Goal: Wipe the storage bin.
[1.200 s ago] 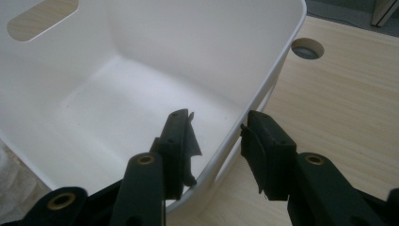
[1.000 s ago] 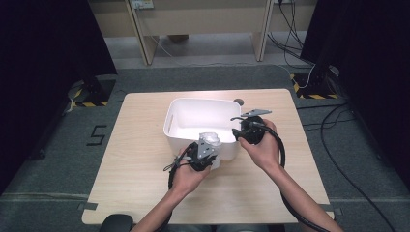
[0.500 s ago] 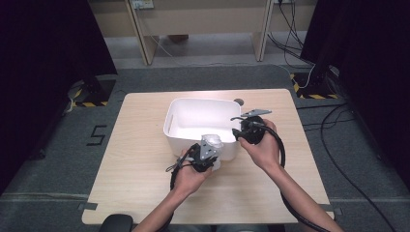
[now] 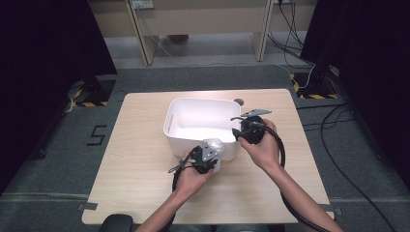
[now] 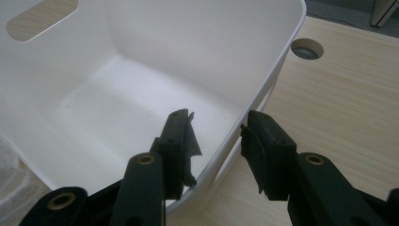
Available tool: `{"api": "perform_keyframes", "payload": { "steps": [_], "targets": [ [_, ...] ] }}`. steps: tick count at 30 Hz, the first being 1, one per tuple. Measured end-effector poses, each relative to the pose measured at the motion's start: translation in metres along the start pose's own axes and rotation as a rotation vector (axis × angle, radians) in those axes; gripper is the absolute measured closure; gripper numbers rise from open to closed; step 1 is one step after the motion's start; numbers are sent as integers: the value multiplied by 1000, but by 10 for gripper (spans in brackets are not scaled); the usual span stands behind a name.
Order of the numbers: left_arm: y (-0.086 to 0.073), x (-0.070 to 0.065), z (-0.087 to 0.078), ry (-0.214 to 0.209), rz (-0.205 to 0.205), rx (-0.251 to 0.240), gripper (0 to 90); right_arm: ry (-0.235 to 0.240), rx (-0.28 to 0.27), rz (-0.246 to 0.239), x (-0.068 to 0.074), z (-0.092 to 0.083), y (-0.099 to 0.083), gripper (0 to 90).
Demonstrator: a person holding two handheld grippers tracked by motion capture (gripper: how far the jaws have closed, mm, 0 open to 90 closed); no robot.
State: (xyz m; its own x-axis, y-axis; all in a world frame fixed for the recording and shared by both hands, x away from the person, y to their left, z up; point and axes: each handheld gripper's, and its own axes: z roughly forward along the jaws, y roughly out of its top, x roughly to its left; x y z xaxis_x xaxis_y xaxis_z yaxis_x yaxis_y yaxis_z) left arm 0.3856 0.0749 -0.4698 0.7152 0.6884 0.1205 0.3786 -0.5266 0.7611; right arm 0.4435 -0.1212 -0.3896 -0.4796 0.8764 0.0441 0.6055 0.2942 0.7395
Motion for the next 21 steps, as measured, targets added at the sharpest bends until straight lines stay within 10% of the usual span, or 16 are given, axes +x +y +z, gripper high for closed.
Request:
{"api": "perform_keyframes", "payload": {
  "steps": [21],
  "targets": [
    [1, -2, 4, -11, -2, 2, 816, 0, -1, -3, 0, 0, 0, 613]
  ]
}}
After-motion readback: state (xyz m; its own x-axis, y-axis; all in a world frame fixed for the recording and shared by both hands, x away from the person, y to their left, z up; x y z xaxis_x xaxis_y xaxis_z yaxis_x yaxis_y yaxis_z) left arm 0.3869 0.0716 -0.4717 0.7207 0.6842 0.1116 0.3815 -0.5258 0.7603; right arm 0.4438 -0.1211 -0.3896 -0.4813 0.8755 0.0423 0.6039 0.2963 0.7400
